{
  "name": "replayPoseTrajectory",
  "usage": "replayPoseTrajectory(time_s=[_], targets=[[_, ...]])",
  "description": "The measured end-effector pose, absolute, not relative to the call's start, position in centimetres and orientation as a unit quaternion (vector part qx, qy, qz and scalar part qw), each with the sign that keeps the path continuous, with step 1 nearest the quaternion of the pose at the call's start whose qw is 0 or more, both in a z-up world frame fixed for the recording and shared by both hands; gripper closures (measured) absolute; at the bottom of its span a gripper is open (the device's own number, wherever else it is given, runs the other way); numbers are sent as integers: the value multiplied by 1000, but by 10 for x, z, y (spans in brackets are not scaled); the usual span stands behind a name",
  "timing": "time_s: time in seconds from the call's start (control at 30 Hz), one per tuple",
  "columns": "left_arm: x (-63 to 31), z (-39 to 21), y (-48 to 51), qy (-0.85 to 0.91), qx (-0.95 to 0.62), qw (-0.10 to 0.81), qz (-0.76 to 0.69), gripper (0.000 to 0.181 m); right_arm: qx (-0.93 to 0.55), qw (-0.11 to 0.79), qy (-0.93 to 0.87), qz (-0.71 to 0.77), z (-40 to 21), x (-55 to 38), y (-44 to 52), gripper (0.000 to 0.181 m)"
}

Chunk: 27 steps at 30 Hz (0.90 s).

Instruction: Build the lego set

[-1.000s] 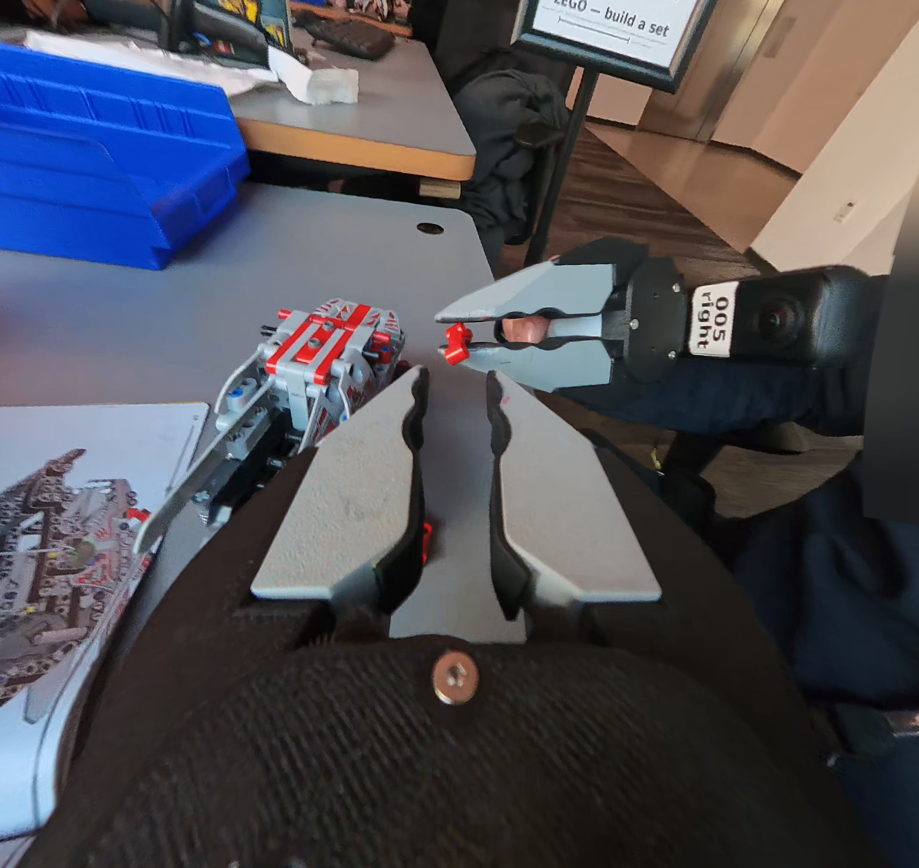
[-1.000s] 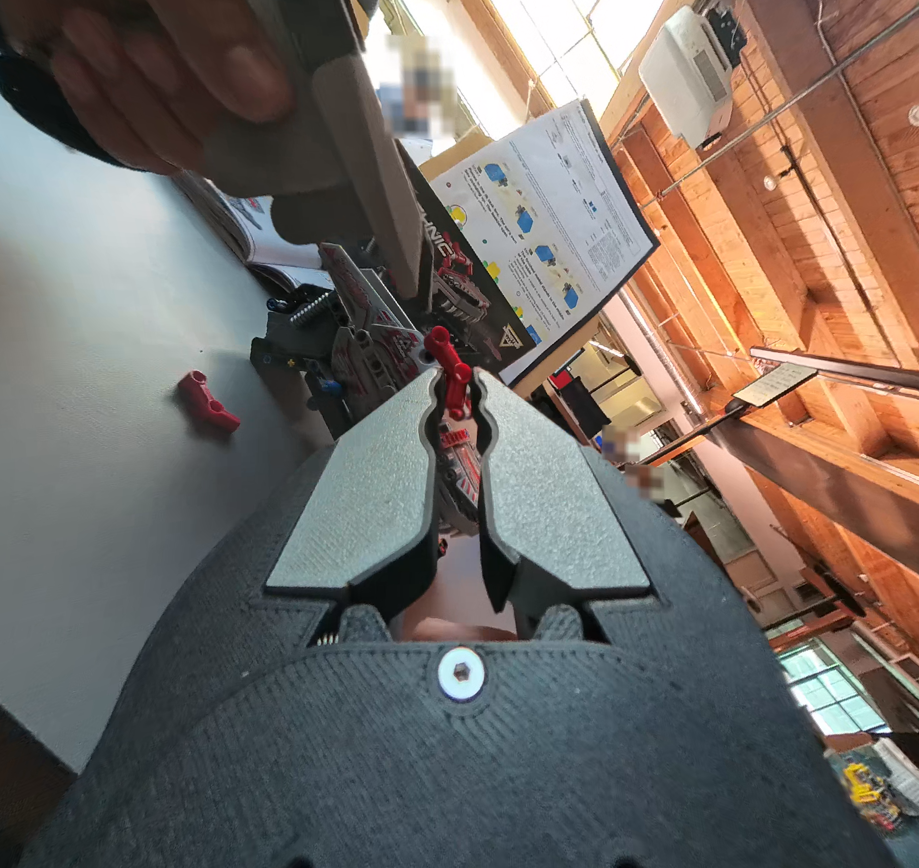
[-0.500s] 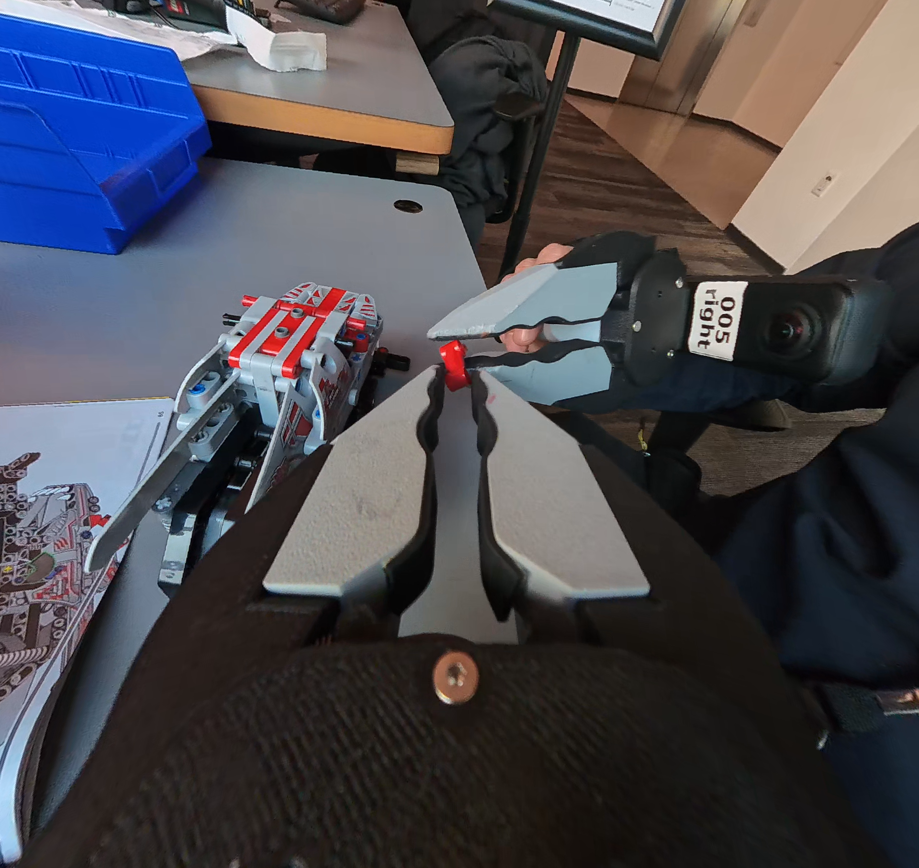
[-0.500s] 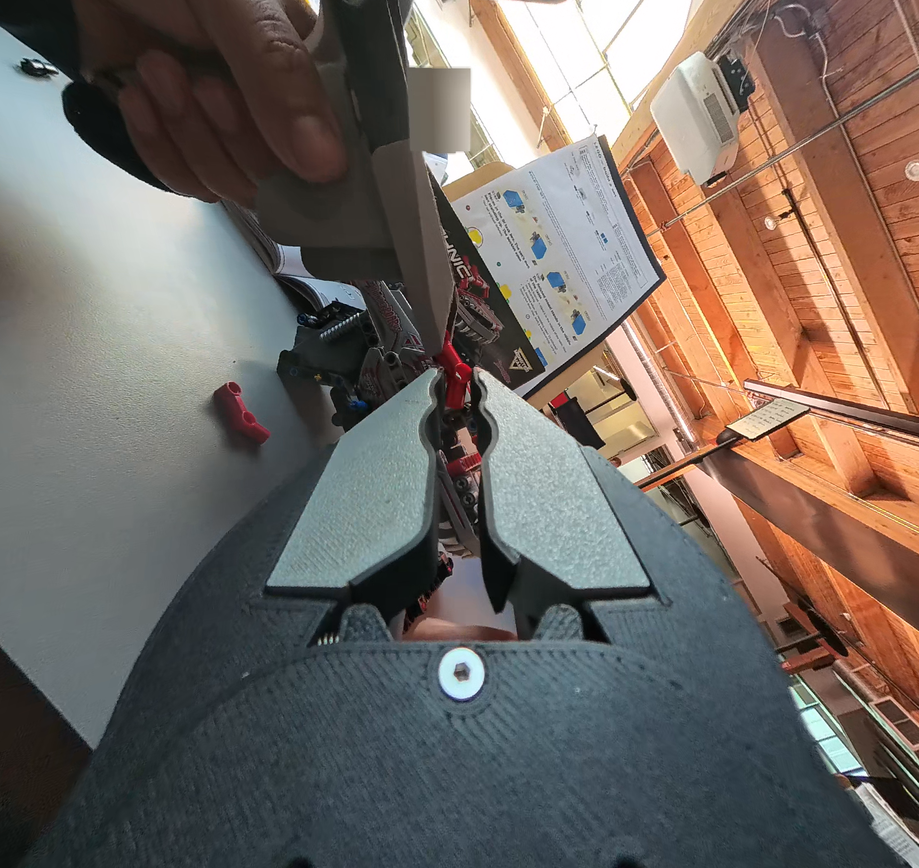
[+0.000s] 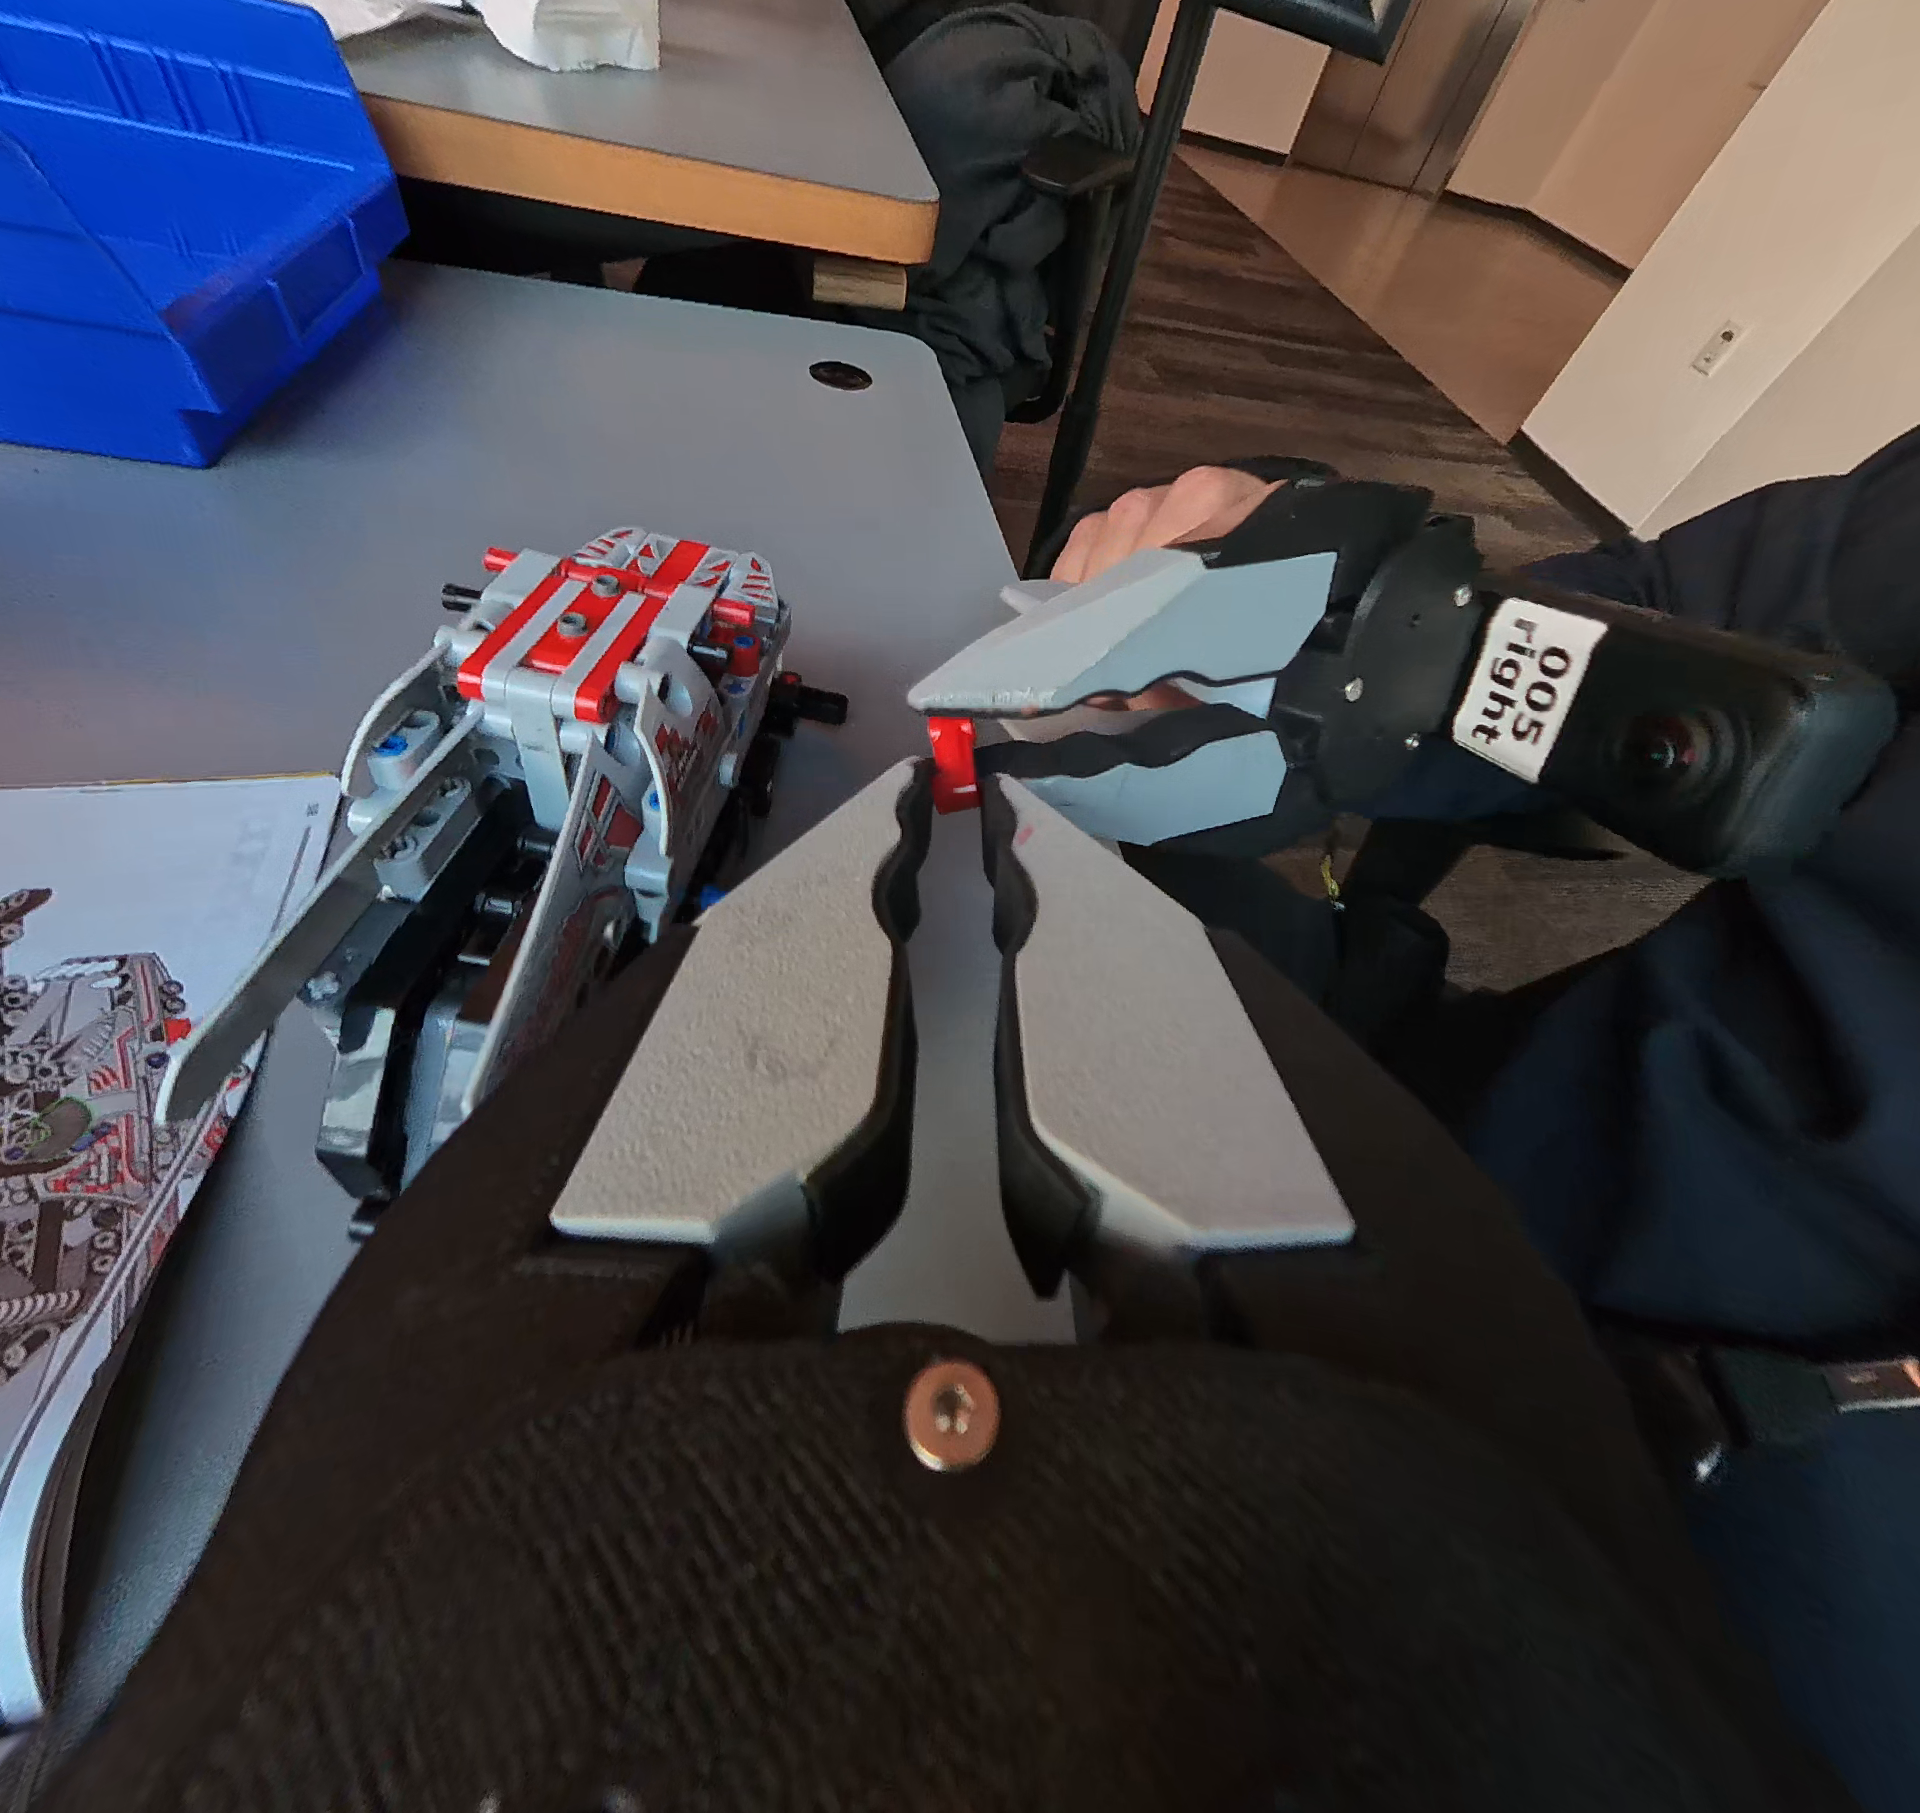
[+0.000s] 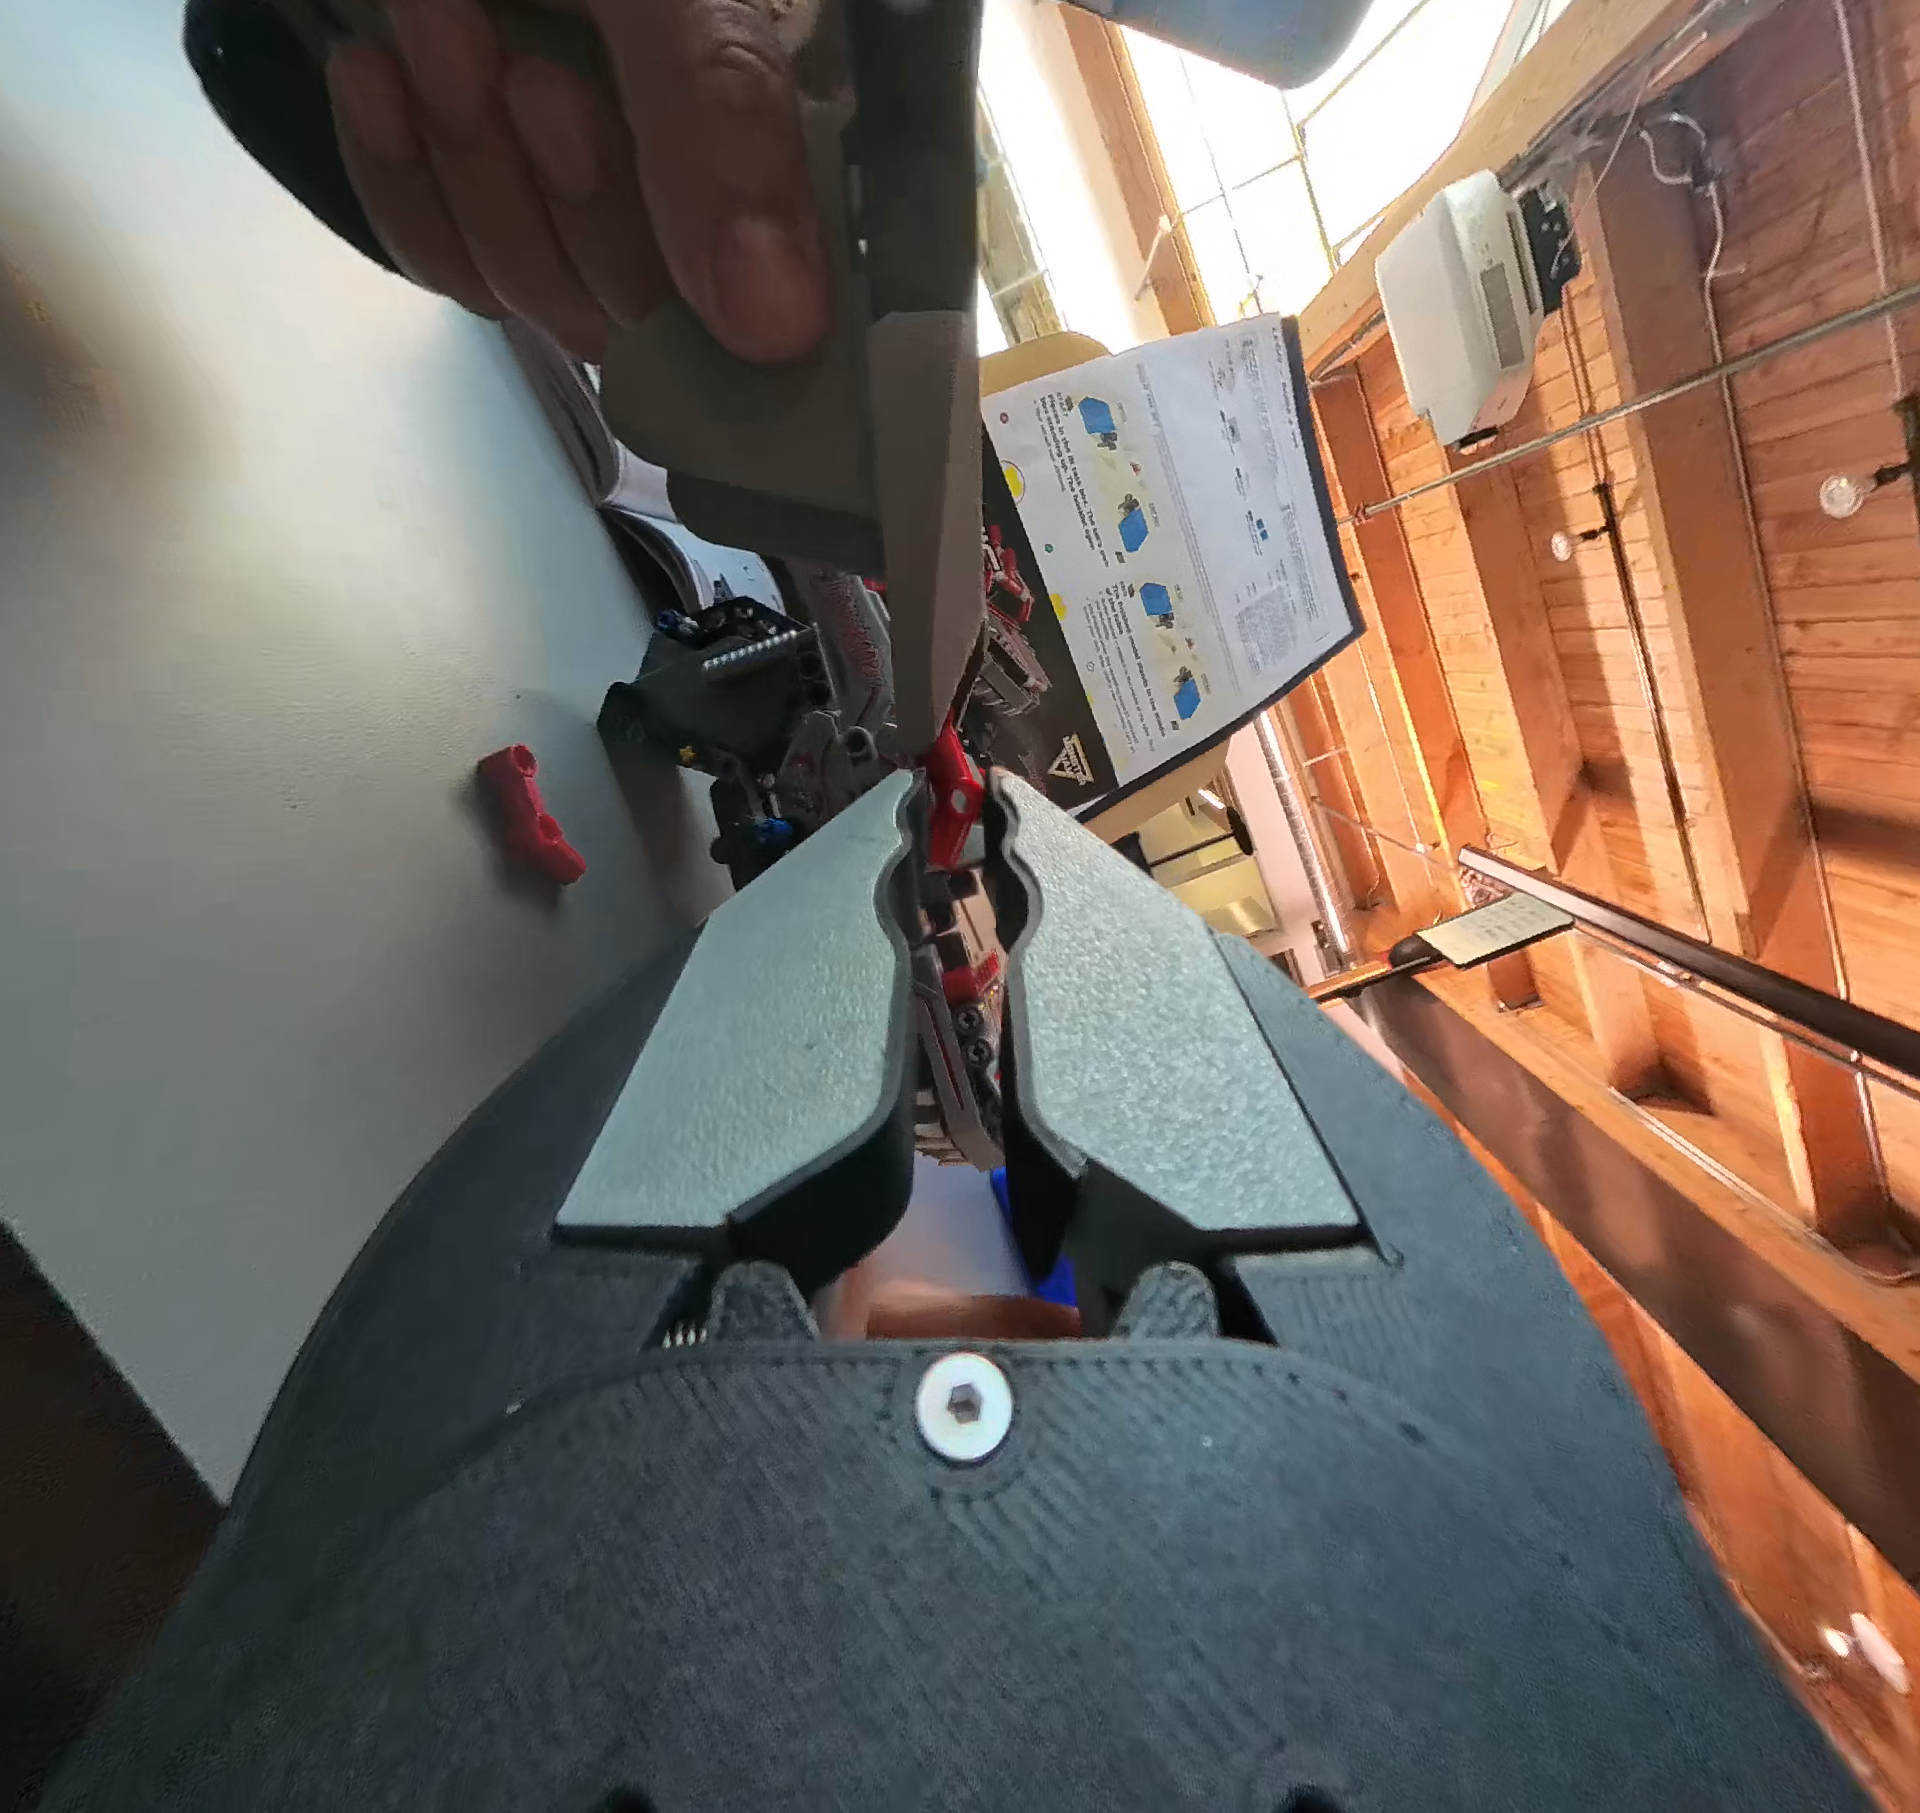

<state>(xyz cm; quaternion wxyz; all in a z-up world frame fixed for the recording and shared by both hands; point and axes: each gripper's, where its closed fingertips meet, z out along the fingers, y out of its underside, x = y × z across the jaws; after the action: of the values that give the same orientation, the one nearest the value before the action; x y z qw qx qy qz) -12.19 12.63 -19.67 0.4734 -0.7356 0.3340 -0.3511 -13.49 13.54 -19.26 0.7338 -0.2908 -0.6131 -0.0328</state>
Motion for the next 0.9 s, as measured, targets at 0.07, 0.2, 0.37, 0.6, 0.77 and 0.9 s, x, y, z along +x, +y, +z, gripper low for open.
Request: replayPoseTrajectory(time_s=[0.07,0.2,0.37,0.6,0.77,0.9], targets=[[-125,-201,121,326,-742,464,-359,175,-295,722,-625,-26,-197,-138,131,175],[-133,-206,109,263,-749,443,-417,176,-292,707,-644,-22,-204,-146,118,174],[-146,-223,90,259,-766,435,-396,177,-266,689,-674,-14,-220,-157,100,174],[-201,-225,73,215,-782,448,-375,177,-355,666,-654,63,-219,-143,121,175],[-195,-226,66,238,-779,444,-372,175,-308,663,-682,14,-231,-162,110,174],[-196,-227,67,225,-780,431,-393,175,-323,654,-683,26,-232,-163,107,174]])
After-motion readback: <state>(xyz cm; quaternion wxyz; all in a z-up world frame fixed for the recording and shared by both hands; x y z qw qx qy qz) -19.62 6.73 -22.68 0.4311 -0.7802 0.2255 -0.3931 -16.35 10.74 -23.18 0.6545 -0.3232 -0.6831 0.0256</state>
